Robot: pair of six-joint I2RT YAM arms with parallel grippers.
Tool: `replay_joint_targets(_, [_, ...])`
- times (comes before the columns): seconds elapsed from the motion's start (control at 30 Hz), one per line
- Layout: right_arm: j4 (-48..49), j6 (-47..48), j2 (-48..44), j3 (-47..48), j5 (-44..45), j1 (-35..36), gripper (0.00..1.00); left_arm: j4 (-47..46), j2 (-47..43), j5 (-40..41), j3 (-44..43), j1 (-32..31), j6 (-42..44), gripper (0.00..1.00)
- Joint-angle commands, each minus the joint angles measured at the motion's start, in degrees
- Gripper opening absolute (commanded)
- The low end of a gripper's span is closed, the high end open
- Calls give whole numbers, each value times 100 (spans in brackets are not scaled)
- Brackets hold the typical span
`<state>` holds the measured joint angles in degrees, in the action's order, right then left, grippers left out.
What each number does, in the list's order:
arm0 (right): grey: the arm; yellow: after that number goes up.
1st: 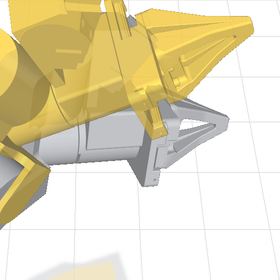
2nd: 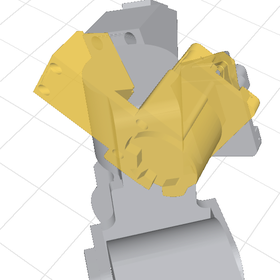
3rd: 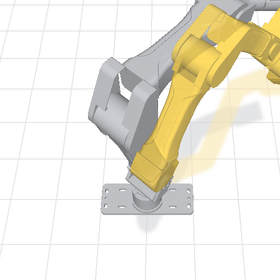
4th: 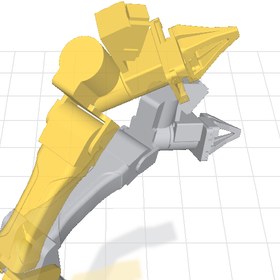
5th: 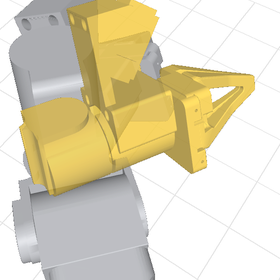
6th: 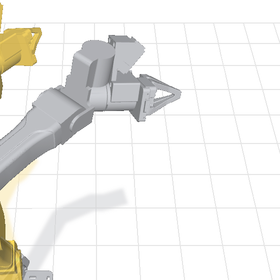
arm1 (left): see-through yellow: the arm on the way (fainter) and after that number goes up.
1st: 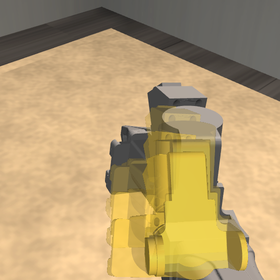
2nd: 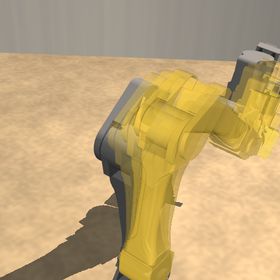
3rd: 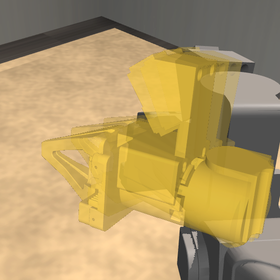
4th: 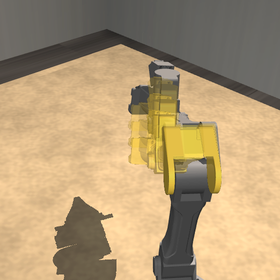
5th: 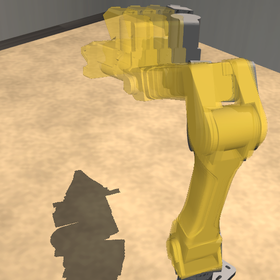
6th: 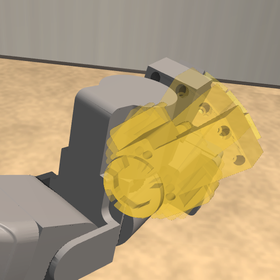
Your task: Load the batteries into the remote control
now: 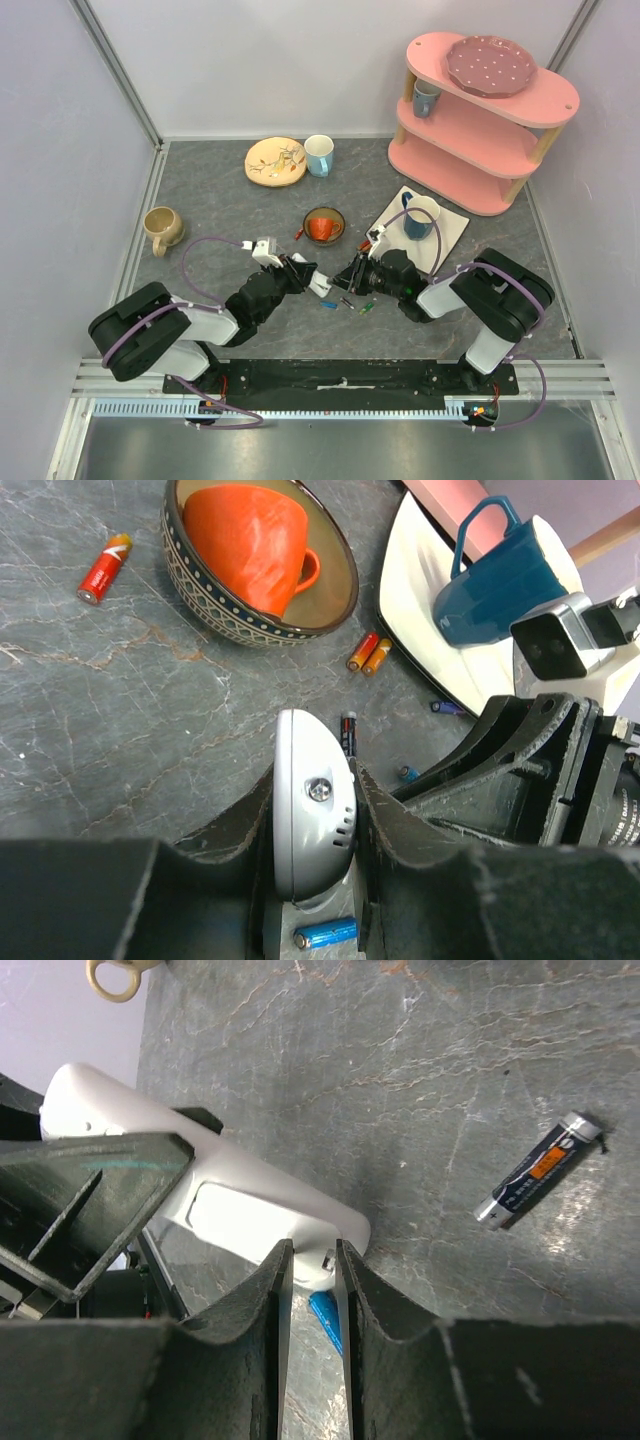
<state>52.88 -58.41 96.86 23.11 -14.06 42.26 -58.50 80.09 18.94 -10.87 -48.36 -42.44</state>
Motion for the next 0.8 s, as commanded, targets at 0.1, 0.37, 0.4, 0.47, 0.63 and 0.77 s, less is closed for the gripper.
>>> replay_joint_targets(0.1, [231,181,-264,9,79,28,31,313,-319,-426,-64,-60,-362,2])
replay_joint_targets(0.37, [12,286,-518,0,44,28,34,304,-337,-391,-99,-60,-432,2])
replay_joint_targets(0.4, [-15,313,-545,0,53,19,34,304,-319,-347,-99,-60,-432,2])
replay_joint_targets(0.47, [-85,330,-598,0,70,28,34,304,-310,-286,-99,-60,-415,2])
replay_joint_targets(0.63, [-382,418,-773,0,167,19,40,365,-441,13,-90,-60,-309,2])
replay_joint_targets(0.77, [-1541,1091,-1369,271,342,28,47,742,-740,294,-99,-51,-169,2])
